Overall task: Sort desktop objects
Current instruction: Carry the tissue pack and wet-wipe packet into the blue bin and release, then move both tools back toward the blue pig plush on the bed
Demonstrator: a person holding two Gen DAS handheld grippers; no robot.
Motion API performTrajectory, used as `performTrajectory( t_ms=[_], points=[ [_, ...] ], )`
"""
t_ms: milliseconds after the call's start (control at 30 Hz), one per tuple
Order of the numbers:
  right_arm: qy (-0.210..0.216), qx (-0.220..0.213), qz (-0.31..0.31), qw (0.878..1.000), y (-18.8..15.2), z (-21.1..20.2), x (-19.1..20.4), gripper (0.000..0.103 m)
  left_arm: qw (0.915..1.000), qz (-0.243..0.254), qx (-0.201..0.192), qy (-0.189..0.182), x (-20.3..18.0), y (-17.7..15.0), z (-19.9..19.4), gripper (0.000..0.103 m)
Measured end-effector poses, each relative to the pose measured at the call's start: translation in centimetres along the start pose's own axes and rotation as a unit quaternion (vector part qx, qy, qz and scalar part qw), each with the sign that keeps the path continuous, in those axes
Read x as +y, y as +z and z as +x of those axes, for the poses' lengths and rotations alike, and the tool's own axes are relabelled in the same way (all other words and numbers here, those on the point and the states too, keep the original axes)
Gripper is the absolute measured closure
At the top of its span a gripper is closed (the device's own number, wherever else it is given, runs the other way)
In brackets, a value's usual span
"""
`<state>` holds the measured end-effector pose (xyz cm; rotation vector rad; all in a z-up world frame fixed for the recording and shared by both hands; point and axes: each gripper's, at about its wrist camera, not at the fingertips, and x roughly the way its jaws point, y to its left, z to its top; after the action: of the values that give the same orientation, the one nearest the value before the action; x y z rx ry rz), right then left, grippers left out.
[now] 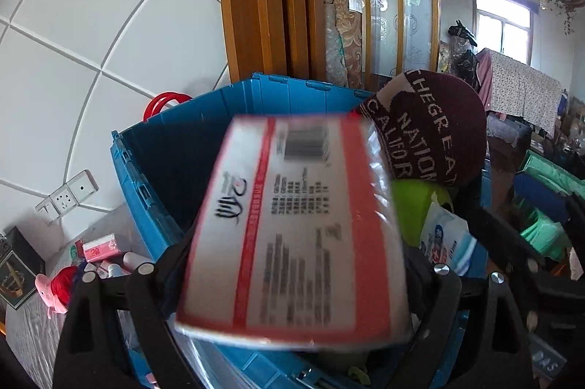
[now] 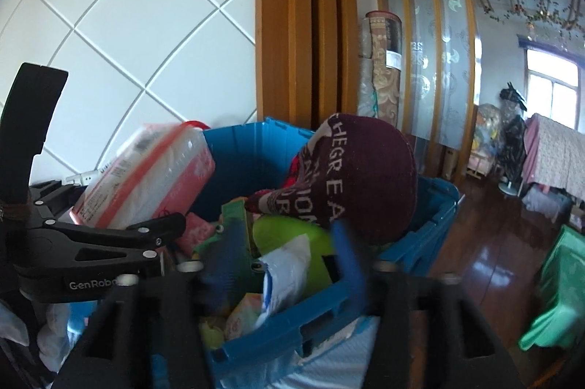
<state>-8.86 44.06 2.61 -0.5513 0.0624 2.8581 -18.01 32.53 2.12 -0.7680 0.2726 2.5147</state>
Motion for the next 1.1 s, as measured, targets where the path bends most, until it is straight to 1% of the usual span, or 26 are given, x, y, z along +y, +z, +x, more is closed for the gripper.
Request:
performTrajectory(
  t_ms=[33,67,133,167,200,433,500,600,733,833,933,1033,1100],
  points=[
    [-0.002,-0.003,-0.001,1.0,0.0,-0.3,0.1,0.022,1.0,-0.001,-0.005,-0.003,0.1,-0.1,-0.3,0.012],
    [-0.003,-0.005,-0.002,1.0,0.0,-0.4,0.1,0.02,0.9999,-0.002,-0.008,-0.007,0.2,-0.1,-0.6,0.012],
    [-0.007,-0.009,0.0,1.0,0.0,-0.9,0.1,0.009,0.9999,-0.002,-0.011,-0.008,0.3,-0.2,-1.2,0.009],
    [-0.011,-0.011,0.002,1.0,0.0,-1.1,0.1,0.006,0.9998,-0.004,-0.018,-0.009,0.4,-0.3,-1.6,0.009],
    [-0.013,-0.014,0.003,1.0,0.1,-1.4,0.0,0.001,0.9997,-0.005,-0.023,-0.01,0.5,-0.3,-2.0,0.009],
    [-0.01,-0.026,0.004,1.0,0.4,-3.1,0.5,0.0,0.9992,-0.015,-0.037,-0.001,2.5,-0.8,-4.3,0.009],
    [-0.003,-0.028,0.004,1.0,0.5,-3.5,1.3,0.0,0.999,-0.024,-0.036,-0.001,3.9,-1.5,-5.1,0.009],
    [0.017,-0.033,0.0,0.999,0.6,-4.0,3.1,0.0,0.9985,-0.043,-0.034,0.01,7.0,-3.2,-6.4,0.009],
    [0.059,-0.037,-0.018,0.997,0.7,-4.3,7.2,0.0,0.9958,-0.074,-0.023,0.048,12.0,-6.3,-8.0,0.009],
    [0.101,-0.034,-0.038,0.994,0.7,-3.8,11.0,0.0,0.9915,-0.098,-0.005,0.086,16.3,-9.4,-9.0,0.009],
    [0.15,-0.02,-0.062,0.987,0.2,-2.8,15.3,0.0,0.9829,-0.126,0.02,0.132,20.7,-12.9,-9.6,0.009],
    [0.192,0.003,-0.08,0.978,-0.8,-1.5,19.4,0.0,0.9712,-0.163,0.047,0.168,25.1,-16.5,-10.3,0.009],
    [0.223,0.025,-0.093,0.97,-1.8,-0.3,22.4,0.0,0.9628,-0.181,0.064,0.19,27.7,-19.0,-10.7,0.009]
  ],
)
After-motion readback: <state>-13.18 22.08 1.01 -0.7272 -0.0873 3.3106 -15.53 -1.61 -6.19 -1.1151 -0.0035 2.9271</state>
